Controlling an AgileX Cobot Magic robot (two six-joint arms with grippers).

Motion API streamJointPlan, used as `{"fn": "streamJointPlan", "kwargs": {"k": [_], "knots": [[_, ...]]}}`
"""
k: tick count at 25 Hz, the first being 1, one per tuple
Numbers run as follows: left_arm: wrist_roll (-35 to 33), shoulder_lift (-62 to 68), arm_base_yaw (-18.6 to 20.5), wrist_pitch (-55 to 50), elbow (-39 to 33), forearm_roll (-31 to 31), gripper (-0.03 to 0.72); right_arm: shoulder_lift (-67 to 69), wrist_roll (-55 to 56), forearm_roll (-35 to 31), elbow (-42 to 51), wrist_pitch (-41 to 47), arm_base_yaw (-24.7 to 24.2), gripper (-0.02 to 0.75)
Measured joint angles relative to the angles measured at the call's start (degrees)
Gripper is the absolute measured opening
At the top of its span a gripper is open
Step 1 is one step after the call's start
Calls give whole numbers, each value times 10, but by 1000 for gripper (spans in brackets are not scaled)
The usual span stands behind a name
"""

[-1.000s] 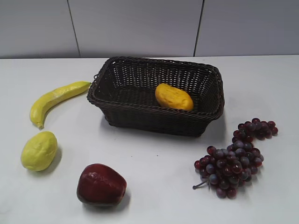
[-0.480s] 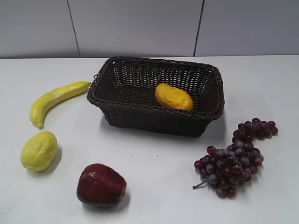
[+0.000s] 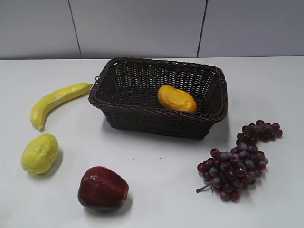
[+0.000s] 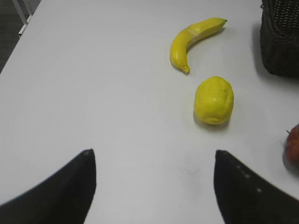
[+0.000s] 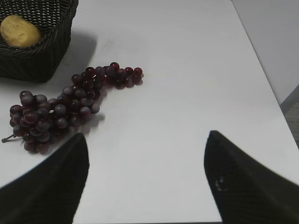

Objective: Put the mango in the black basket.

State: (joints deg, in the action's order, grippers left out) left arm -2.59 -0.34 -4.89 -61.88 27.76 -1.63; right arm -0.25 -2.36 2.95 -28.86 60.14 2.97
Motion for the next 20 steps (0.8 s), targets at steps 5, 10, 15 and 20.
{"fn": "streamJointPlan", "kwargs": {"k": [5,10,15,20], "knots": [[0,0,0,0,0,0,589,0,0,0,0,0,0,590],[0,0,0,0,0,0,589,0,0,0,0,0,0,590],[0,0,0,0,0,0,589,0,0,0,0,0,0,590],[0,0,0,0,0,0,589,0,0,0,0,0,0,591]]}}
